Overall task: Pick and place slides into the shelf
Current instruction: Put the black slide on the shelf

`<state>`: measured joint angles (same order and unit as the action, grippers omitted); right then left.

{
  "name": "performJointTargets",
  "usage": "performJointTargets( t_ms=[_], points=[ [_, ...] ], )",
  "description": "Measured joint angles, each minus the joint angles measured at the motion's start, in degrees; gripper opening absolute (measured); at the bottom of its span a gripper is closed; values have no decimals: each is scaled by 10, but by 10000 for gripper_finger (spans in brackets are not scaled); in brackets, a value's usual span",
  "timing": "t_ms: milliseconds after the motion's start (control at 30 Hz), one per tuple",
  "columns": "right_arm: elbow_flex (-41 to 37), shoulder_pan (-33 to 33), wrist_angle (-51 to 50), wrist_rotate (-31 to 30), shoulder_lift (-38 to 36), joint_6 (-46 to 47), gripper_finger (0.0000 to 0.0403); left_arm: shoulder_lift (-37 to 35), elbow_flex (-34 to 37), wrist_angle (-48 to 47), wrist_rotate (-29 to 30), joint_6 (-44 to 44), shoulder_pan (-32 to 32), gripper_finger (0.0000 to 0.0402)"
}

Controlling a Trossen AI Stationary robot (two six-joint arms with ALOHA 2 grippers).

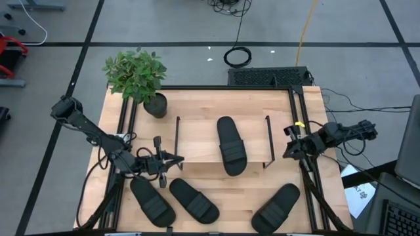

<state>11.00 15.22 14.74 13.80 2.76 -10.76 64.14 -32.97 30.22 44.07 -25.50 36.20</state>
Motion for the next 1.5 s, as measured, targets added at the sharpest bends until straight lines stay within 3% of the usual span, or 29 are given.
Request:
performJointTargets(
  t_ms=[200, 300, 433, 767, 1133, 1300, 1500],
  points=[
    [0, 0, -11, -3, -3, 6, 0, 0, -17, 27, 27, 78, -52, 21],
    [0, 0, -13, -21, -4, -7, 0, 6, -49, -32, 5, 123, -88, 21],
    [0, 0, -14, -65, -1, -9, 0, 70, -114, -112, -30, 151, -122, 21],
    [0, 0, -22, -79, -1, -11, 0, 249, -328, -274, 13, 45, -132, 21],
    [0, 0, -33, -78, -1, -20, 0, 340, -426, -286, -16, 16, -129, 24],
    [-6, 0, -27, -78, -1, -20, 0, 378, -454, -303, 2, 14, -117, 66],
    [-7, 0, -26, -78, -1, -14, 0, 416, -512, -334, 105, 22, -97, 164]
  ],
)
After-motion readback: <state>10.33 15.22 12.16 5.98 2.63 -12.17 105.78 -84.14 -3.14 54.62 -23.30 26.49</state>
